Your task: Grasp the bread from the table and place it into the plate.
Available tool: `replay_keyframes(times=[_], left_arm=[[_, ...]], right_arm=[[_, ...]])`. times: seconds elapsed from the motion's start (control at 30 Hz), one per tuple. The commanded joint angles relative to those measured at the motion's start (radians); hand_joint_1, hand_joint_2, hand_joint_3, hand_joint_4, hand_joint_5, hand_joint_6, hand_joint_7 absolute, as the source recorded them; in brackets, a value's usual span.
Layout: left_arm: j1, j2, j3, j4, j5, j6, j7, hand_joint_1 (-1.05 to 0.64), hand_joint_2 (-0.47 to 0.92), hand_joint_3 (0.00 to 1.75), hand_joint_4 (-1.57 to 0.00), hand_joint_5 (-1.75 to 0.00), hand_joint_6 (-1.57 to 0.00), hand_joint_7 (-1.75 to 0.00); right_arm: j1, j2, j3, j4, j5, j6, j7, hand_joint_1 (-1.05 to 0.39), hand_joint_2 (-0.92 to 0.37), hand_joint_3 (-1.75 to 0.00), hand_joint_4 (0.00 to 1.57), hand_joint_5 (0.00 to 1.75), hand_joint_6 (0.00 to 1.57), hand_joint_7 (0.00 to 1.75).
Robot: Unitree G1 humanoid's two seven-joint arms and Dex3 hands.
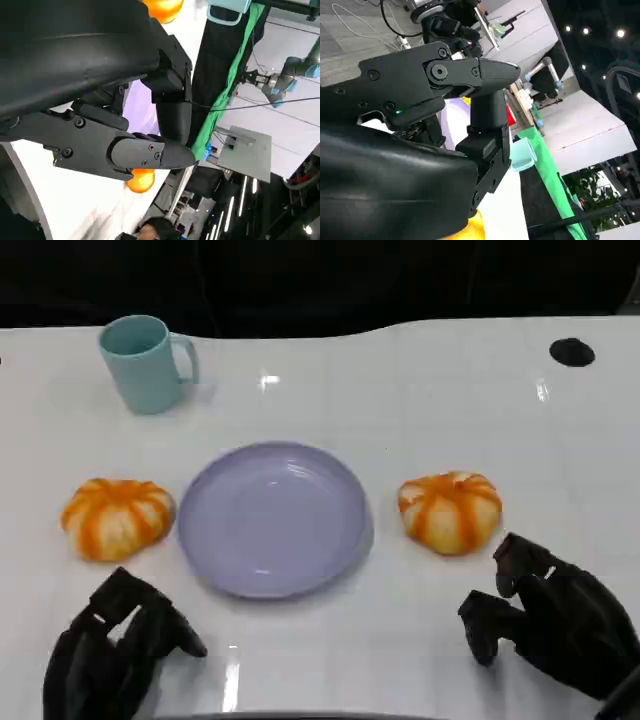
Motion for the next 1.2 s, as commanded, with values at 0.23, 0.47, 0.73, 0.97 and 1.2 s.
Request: replay_keyframes(times=[0.23,0.47,0.73,0.97,1.2], left_arm=[[0.002,0.01,0.002,-0.013,0.005,-0.002,0.013,-0.58,0.92,0.25,-0.65,-1.75,-0.51,-1.52],[-0.001,0.01,-0.001,-0.013,0.009,-0.008,0.018,-0.59,0.92,0.25,-0.65,-1.75,-0.51,-1.52],[0.004,0.009,-0.004,-0.017,0.011,-0.011,0.02,-0.59,0.92,0.26,-0.64,-1.75,-0.5,-1.52],[0.003,0.012,-0.004,-0.017,0.008,0.005,0.019,-0.59,0.92,0.25,-0.64,-1.75,-0.5,-1.54],[-0.003,0.012,-0.004,-0.01,0.012,0.002,0.021,-0.6,0.92,0.23,-0.65,-1.75,-0.5,-1.55]], right_arm=[[-0.004,-0.016,-0.013,-0.002,-0.001,-0.01,-0.004,-0.47,-0.92,-0.37,0.81,1.75,0.58,1.75],[-0.007,-0.013,-0.015,0.0,0.001,-0.006,-0.011,-0.48,-0.92,-0.36,0.8,1.75,0.58,1.75],[-0.002,-0.023,-0.002,-0.023,-0.047,-0.046,-0.049,-0.49,-0.92,-0.35,0.77,1.75,0.53,1.75],[-0.015,-0.03,0.004,-0.003,-0.186,-0.354,-0.13,-0.51,-0.92,-0.28,0.47,1.67,0.54,0.85],[-0.041,-0.098,0.038,-0.007,-0.349,-0.589,-0.239,-0.5,-0.92,-0.2,0.42,0.92,0.51,0.24]])
